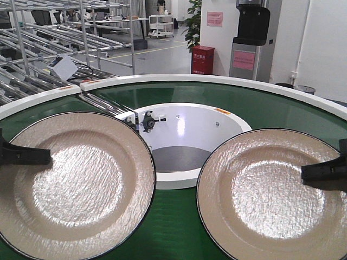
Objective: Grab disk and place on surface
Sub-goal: 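Hold both plates while the base drives to the steel table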
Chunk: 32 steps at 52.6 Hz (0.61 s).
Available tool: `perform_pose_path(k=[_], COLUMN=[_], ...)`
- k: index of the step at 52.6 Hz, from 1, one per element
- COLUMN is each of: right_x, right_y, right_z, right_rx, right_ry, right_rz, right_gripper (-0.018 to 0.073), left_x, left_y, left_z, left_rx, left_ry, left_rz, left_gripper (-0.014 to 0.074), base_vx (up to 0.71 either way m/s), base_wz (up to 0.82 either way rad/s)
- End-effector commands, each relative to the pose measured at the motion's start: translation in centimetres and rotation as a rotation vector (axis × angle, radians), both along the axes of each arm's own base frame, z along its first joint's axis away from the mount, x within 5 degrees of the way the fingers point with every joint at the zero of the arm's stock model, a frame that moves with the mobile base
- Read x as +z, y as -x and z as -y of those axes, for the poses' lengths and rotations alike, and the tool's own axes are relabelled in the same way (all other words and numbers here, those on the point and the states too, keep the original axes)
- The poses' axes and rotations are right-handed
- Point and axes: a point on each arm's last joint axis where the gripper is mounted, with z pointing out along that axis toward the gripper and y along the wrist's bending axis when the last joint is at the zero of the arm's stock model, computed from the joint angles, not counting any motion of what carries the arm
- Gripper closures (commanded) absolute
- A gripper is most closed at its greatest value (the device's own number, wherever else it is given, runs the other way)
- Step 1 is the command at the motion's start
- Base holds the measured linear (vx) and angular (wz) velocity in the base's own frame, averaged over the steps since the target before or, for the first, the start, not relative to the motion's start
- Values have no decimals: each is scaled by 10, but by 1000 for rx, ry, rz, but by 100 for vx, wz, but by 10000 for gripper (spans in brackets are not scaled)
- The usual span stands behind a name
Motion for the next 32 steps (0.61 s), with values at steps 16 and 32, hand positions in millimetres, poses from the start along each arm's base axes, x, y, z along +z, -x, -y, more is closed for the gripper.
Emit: perform_pose_path(k=[16,32], right_x=[29,29], right_y=[7,7], right_z=[-7,-7], right_rx=[-12,-12], right_ry=[-94,-94], right_rz=[110,110], right_gripper=[568,568], left_x=[32,32], left_y=[11,11], left_z=[8,8], left_rx=[-26,-26], left_ry=[129,129], left_rz=[85,85], left_gripper=[604,604], base_vx=[0,0], base_wz=[0,0])
